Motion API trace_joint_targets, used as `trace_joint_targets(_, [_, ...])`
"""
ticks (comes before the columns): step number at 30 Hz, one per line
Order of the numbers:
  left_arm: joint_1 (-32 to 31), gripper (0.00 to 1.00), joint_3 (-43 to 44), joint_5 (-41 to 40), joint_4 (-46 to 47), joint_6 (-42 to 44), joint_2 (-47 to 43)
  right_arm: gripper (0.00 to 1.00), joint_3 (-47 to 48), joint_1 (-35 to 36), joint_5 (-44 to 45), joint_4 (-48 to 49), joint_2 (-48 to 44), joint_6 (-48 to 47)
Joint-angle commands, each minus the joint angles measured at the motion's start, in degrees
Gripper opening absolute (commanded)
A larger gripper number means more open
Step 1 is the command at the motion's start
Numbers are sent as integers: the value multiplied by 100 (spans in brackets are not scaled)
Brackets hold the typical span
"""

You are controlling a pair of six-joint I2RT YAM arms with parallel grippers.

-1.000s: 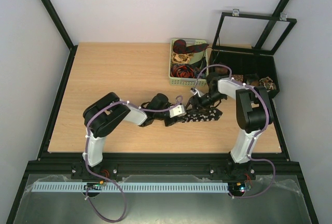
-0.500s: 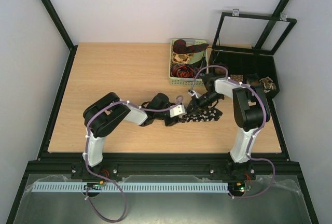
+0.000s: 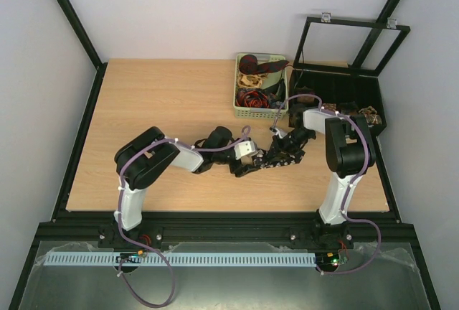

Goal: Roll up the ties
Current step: Roll the tie at the center of the board.

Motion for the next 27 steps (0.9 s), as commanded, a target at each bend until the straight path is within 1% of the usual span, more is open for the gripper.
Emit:
trace_joint_targets(1, [-16, 84, 75, 194, 692, -416, 257, 1, -315, 138, 1322, 211, 402, -31])
trace_joint_targets(5, [-64, 83, 118, 129, 1005, -488, 474, 2, -363, 200, 1262, 296, 542, 6])
trace_joint_targets(14, [-288, 72, 660, 101, 1182, -528, 1026, 1, -271, 237, 1284, 227, 686, 73])
trace_joint_targets(16, [-320, 66, 761, 77, 1120, -570, 1109, 1, -272, 260, 1305, 227, 677, 64])
trace_joint_targets(17, [-337, 59, 802, 24, 1046, -575, 1138, 1, -271, 264, 1300, 226, 677, 68])
trace_joint_targets(19, [-335, 49, 815, -102, 837, -536, 1141, 1, -264, 270, 1271, 221, 669, 72])
trace_joint_targets(22, [-282, 41, 674, -282, 281, -318, 994, 2, -235, 264, 1120, 173, 578, 116])
trace_joint_targets(25, [-176, 39, 291, -433, -278, -6, 707, 12, -97, 224, 832, -71, 352, 42])
trace_joint_targets(27, [-136, 39, 67, -499, -576, 325, 510, 21, 9, 139, 605, -263, 100, -87])
